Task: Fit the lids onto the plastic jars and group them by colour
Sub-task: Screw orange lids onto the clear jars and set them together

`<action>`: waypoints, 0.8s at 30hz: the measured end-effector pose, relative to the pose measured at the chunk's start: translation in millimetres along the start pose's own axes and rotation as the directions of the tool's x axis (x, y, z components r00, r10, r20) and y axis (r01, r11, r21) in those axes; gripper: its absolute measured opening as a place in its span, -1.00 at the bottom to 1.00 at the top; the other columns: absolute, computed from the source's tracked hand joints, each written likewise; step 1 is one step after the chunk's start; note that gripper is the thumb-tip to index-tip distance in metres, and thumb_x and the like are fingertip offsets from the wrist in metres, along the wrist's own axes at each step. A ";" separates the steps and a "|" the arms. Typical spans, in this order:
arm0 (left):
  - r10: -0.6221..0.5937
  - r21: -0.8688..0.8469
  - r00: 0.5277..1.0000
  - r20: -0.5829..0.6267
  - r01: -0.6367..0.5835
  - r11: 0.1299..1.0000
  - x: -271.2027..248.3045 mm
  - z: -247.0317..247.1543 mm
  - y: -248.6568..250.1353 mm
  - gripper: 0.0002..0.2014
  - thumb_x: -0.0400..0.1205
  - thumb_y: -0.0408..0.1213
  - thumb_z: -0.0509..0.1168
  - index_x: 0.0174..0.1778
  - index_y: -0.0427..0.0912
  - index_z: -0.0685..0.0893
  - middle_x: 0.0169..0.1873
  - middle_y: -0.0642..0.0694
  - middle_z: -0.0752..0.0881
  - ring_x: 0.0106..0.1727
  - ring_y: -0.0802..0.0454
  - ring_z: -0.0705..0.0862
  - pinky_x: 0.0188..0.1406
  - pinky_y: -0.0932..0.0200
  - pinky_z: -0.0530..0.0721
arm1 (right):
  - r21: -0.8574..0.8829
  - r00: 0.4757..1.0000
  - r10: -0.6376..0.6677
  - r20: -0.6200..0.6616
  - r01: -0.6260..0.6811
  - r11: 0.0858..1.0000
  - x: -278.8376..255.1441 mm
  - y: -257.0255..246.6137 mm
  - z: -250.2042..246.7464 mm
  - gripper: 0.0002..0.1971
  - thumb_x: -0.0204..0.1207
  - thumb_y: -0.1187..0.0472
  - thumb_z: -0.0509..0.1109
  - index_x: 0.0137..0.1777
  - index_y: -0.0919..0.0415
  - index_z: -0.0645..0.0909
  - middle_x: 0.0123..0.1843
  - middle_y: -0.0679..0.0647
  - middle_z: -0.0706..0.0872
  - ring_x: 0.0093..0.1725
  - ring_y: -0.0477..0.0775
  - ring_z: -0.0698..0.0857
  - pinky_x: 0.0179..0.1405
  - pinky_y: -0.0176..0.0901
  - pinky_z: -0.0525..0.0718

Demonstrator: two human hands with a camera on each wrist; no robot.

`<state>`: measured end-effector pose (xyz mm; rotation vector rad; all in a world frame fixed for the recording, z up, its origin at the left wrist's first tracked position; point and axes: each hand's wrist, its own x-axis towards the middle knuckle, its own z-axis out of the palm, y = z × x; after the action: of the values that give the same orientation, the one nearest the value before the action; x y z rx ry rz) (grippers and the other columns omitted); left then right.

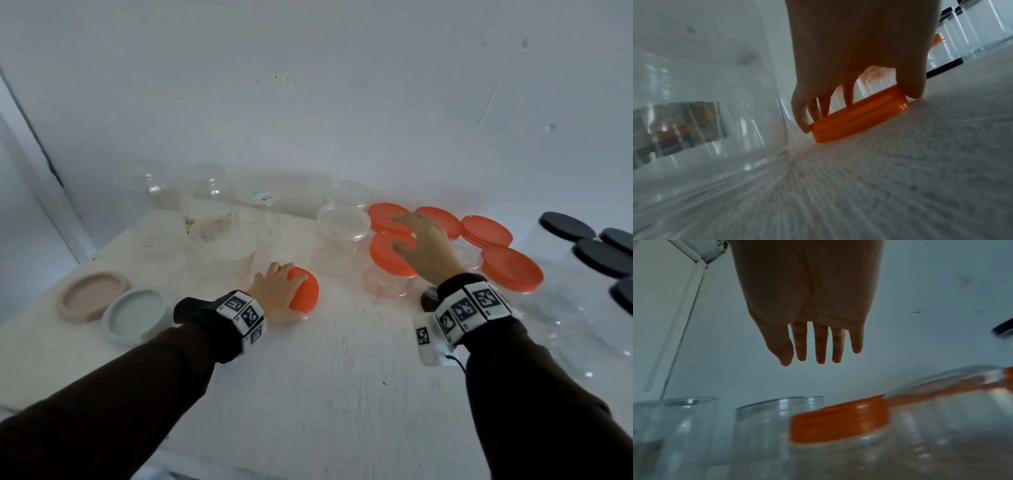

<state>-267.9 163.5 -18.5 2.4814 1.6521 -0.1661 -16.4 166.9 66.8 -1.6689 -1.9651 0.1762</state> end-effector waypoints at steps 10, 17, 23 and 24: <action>-0.007 -0.166 0.999 0.037 0.013 0.986 -10.3 -9.3 9.6 -0.14 0.32 0.28 0.42 0.50 0.11 0.27 0.42 -0.08 0.23 0.41 -0.11 0.24 0.39 -0.13 0.33 | -0.236 0.946 0.232 0.227 -0.177 0.955 -27.2 87.3 -40.6 -0.27 0.41 -0.04 0.49 0.54 0.03 0.27 0.58 0.10 0.18 0.55 0.22 0.15 0.42 0.23 0.32; 0.002 -0.280 0.994 -0.110 -0.033 0.959 -18.8 -21.3 48.7 -0.20 0.29 0.23 0.47 0.44 0.19 0.34 0.40 -0.02 0.26 0.38 -0.05 0.26 0.38 -0.07 0.37 | -0.298 0.925 0.228 0.305 -0.134 0.945 -11.7 105.7 -38.8 -0.16 0.37 -0.20 0.45 0.59 -0.06 0.14 0.62 0.09 0.06 0.59 0.29 0.09 0.45 0.25 0.28; 0.017 -0.343 0.987 -0.160 -0.072 0.936 -23.9 -30.8 75.8 -0.14 0.27 0.24 0.47 0.49 0.18 0.31 0.41 0.00 0.23 0.39 -0.05 0.23 0.39 -0.09 0.35 | -0.332 0.906 0.246 0.346 -0.127 0.935 -1.5 110.7 -34.4 -0.10 0.34 -0.24 0.45 0.59 0.07 0.13 0.62 0.17 0.07 0.57 0.35 0.13 0.45 0.26 0.28; 0.019 -0.359 0.986 -0.168 -0.079 0.930 -24.5 -31.3 78.9 -0.13 0.25 0.26 0.45 0.49 0.18 0.30 0.41 0.01 0.22 0.39 -0.04 0.23 0.40 -0.09 0.34 | -0.349 0.907 0.243 0.343 -0.117 0.930 -0.7 111.3 -33.5 -0.08 0.34 -0.24 0.46 0.59 0.10 0.13 0.61 0.20 0.08 0.56 0.37 0.13 0.45 0.26 0.28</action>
<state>-204.3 117.3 22.0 2.2945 1.5093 0.3298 96.8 182.6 46.1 -2.1713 -2.2082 0.2814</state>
